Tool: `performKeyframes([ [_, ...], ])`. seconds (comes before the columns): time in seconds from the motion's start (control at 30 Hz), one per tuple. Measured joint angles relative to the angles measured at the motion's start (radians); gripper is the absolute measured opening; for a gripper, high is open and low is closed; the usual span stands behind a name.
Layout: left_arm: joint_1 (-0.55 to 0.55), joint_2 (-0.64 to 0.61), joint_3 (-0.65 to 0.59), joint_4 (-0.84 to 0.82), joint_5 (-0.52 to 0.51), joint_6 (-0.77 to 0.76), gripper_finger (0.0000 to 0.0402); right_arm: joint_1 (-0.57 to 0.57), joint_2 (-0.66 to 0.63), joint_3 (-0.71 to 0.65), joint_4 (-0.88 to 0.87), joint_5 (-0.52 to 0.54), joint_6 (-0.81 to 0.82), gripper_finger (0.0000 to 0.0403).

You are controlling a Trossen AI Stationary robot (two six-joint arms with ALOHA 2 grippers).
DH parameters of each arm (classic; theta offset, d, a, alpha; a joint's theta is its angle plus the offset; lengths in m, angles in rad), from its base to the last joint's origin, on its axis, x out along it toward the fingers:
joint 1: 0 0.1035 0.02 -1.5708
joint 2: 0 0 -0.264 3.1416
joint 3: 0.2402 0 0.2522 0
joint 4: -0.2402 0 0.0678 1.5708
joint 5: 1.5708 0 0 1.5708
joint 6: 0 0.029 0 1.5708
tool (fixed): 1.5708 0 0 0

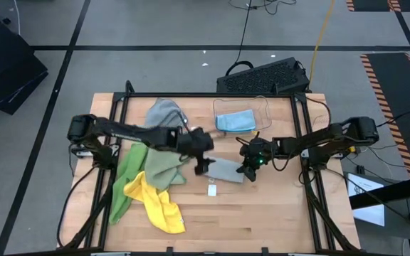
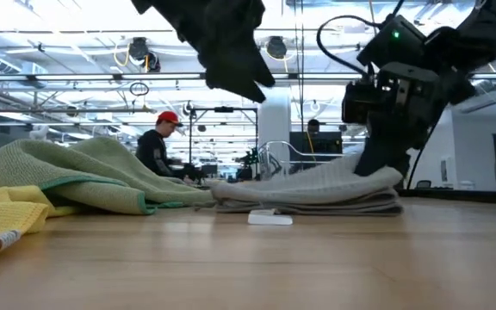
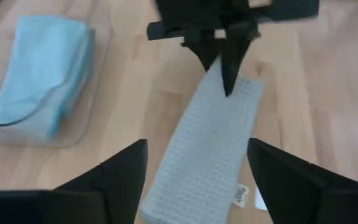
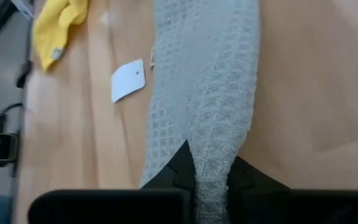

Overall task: Fold microfiber towels
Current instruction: Put the light gray towel in the transparent bin

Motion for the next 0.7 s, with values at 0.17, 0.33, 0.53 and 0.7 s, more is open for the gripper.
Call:
performKeyframes([
  [0.17, 0.103, 0.026, -0.005, 0.047, 0.134, 0.052, 0.0282, 0.0, -0.066, 0.091, -0.214, 0.055, -0.123, 0.0016],
  [0.33, 0.162, 0.053, -0.001, 0.245, 0.295, 0.135, 0.0263, 0.0, -0.113, 0.215, -0.434, 0.111, -0.254, 0.0016],
  [0.53, 0.181, 0.091, -0.001, 0.375, 0.359, 0.201, 0.026, 0.0, -0.131, 0.352, -0.643, 0.191, -0.399, 0.0016],
  [0.7, 0.201, 0.156, -0.004, 0.42, 0.403, 0.177, 0.0263, -0.012, -0.13, 0.458, -0.755, 0.203, -0.533, 0.0016],
])
